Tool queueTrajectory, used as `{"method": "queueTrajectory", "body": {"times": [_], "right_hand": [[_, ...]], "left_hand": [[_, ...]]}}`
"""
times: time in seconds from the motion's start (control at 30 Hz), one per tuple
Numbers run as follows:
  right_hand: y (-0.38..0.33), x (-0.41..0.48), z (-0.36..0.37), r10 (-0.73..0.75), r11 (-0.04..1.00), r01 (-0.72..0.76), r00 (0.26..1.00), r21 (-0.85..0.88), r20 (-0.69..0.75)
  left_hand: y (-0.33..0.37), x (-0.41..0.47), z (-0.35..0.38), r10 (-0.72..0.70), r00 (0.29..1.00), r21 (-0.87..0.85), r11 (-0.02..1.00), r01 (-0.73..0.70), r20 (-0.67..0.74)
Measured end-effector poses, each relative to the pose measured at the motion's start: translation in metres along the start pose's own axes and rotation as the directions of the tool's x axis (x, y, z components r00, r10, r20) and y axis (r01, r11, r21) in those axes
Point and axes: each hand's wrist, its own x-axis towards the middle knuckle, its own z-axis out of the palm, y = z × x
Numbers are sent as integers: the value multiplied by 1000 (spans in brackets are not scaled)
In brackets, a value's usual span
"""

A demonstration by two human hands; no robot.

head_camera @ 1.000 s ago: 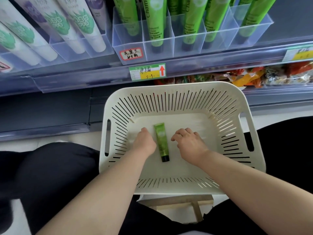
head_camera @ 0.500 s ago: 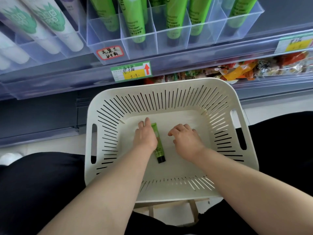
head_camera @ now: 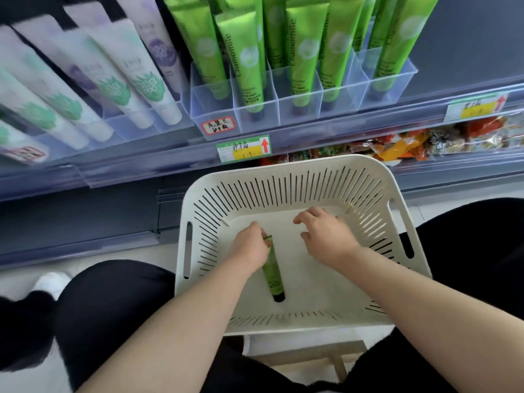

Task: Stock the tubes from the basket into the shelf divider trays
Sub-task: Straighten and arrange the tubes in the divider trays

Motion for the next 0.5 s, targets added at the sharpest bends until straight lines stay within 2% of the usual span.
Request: {"method": "queueTrajectory", "body": {"times": [0.13, 0.23, 0.5], "right_hand": [[-16, -6, -34, -45, 999, 43, 994, -27, -97], [-31, -10, -70, -94, 996, 89, 975, -30, -199], [-68, -25, -171, -227, 974, 198, 860, -113, -456]], "left_hand": [[6, -23, -44, 131, 978, -72, 987, -144, -161], [18, -41, -86, 175, 939, -136, 965, -222, -295], [64, -85, -196, 244, 735, -162, 887, -433, -632]]}}
